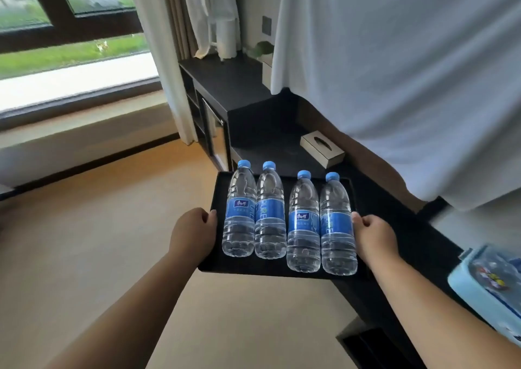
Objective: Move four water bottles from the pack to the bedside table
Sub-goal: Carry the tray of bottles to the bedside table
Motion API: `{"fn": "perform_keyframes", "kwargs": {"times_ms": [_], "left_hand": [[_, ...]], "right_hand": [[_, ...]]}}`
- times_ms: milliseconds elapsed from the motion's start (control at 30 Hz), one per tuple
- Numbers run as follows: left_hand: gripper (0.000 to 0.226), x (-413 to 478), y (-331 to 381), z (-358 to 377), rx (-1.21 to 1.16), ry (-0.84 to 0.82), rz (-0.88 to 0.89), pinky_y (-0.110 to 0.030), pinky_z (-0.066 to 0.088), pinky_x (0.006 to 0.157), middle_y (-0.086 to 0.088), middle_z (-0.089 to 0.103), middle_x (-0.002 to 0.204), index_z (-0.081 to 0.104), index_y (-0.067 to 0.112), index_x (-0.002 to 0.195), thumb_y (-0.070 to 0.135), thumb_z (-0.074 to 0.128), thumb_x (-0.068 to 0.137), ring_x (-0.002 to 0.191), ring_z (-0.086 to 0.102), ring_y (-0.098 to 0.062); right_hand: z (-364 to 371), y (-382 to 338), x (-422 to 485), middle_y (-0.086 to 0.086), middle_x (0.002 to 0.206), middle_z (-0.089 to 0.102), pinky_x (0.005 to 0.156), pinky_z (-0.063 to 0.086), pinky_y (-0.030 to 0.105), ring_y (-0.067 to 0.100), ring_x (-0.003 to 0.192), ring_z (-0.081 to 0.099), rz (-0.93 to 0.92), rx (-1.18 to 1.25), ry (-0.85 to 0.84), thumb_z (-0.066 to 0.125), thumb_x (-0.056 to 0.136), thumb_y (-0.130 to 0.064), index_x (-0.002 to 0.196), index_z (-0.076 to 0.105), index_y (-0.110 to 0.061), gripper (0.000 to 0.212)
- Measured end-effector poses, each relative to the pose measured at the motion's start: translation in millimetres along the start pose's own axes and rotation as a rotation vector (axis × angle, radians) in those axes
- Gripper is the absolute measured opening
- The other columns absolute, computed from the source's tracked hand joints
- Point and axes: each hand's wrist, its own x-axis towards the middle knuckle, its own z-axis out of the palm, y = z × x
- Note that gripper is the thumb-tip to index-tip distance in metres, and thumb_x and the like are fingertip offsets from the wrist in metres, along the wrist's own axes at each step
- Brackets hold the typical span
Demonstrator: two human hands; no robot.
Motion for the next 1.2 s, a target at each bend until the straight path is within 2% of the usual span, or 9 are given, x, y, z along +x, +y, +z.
{"fn": "perform_keyframes", "kwargs": {"times_ms": [367, 533, 767, 1000, 1200], "left_hand": [[0.039, 34, -101, -53, 0.002, 0.106, -0.186, -0.029, 0.03, 0.047, 0.003, 0.06, 0.059, 0.058, 0.017, 0.066, 0.038, 0.054, 0.099, 0.055, 0.054, -0.014], [0.039, 55, -124, -60, 0.008, 0.155, -0.248, -0.028, 0.03, 0.047, 0.004, 0.059, 0.059, 0.058, 0.018, 0.066, 0.038, 0.055, 0.099, 0.055, 0.053, -0.011], [0.039, 107, -136, -62, 0.011, 0.213, -0.324, -0.028, 0.031, 0.048, 0.004, 0.06, 0.059, 0.057, 0.018, 0.065, 0.036, 0.056, 0.099, 0.055, 0.054, -0.011], [0.049, 164, -123, -57, 0.011, 0.269, -0.401, -0.03, 0.028, 0.047, 0.001, 0.057, 0.057, 0.054, 0.015, 0.062, 0.042, 0.049, 0.102, 0.053, 0.051, -0.013], [0.046, 205, -116, -47, 0.007, 0.307, -0.471, -0.03, 0.028, 0.047, 0.001, 0.057, 0.057, 0.055, 0.016, 0.062, 0.04, 0.051, 0.101, 0.053, 0.052, -0.013]], "right_hand": [[105, -97, 14, 0.008, 0.075, 0.071, 0.06, 0.044, 0.034, 0.024, 0.071, 0.065, -0.134, -0.037, -0.178, 0.055, 0.101, -0.047, 0.077, 0.068, -0.011, 0.045], [145, -132, 34, 0.005, 0.076, 0.071, 0.063, 0.05, 0.037, 0.023, 0.073, 0.066, -0.192, -0.072, -0.235, 0.057, 0.1, -0.051, 0.081, 0.068, -0.014, 0.044], [195, -183, 86, 0.006, 0.075, 0.071, 0.066, 0.055, 0.041, 0.026, 0.072, 0.068, -0.268, -0.081, -0.327, 0.057, 0.1, -0.052, 0.08, 0.067, -0.013, 0.046], [230, -240, 152, 0.006, 0.073, 0.072, 0.066, 0.057, 0.043, 0.026, 0.071, 0.068, -0.321, -0.094, -0.391, 0.056, 0.098, -0.057, 0.08, 0.067, -0.013, 0.049], [254, -278, 200, 0.007, 0.071, 0.071, 0.064, 0.055, 0.041, 0.028, 0.068, 0.067, -0.361, -0.11, -0.425, 0.057, 0.098, -0.056, 0.077, 0.066, -0.011, 0.05]]}}
